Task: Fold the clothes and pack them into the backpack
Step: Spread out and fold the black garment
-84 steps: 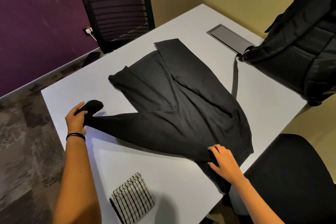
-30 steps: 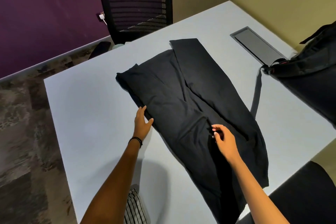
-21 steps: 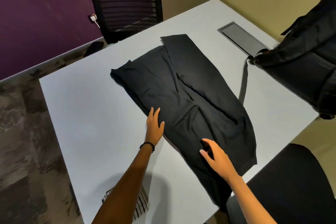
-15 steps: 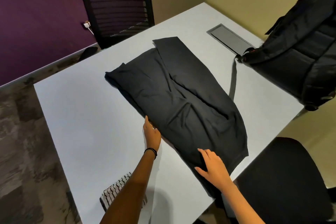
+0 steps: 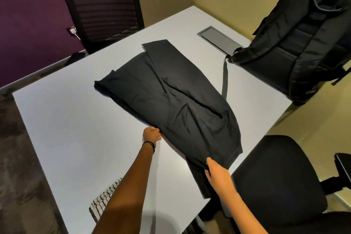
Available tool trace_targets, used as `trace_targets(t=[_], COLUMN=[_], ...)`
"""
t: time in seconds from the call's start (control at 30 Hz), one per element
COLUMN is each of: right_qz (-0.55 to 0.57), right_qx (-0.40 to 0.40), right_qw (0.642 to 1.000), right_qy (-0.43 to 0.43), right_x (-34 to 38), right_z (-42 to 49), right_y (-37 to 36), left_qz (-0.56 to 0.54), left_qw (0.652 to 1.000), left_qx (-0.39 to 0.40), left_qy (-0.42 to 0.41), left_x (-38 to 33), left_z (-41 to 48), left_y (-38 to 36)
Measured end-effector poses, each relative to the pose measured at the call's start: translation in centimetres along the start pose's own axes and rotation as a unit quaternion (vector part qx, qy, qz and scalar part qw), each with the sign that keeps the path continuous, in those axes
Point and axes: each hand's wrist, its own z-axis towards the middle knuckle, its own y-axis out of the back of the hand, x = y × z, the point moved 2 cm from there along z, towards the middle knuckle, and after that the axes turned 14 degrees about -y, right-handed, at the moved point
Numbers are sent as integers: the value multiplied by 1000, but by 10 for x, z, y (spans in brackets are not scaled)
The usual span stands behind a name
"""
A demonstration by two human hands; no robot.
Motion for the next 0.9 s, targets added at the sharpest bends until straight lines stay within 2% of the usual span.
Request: trace_targets(t=[0.1,0.2,0.27,0.5,0.63,0.77,0.9], right_qz=[37,107,98,38,-30,-101,-131], right_qx=[36,-40,-48,-23,3,-38,-60], right_qw=[998,993,994,997,991,979,969], right_qy=[28,-6,-14,62,130,173,200], right_x=[-9,-21,-27,-30,-27,-29,-24], right_z=[-1,0,1,2,-1,-7,-10], right_y=[3,8,6,-3,-8,-21,-24], left_qz=[8,-12,-8,29,26,-27,-22], left_qw=[1000,998,995,979,981,987,993], left_qx=[-13,-57,-95,-201,-191,-155,-117], left_qy=[5,21,21,16,13,17,-28], left_x=[-2,6,11,6,15,19,1], left_z=[-6,-12,-16,-24,-20,-18,-25], left_y=[0,1,3,33,47,47,49])
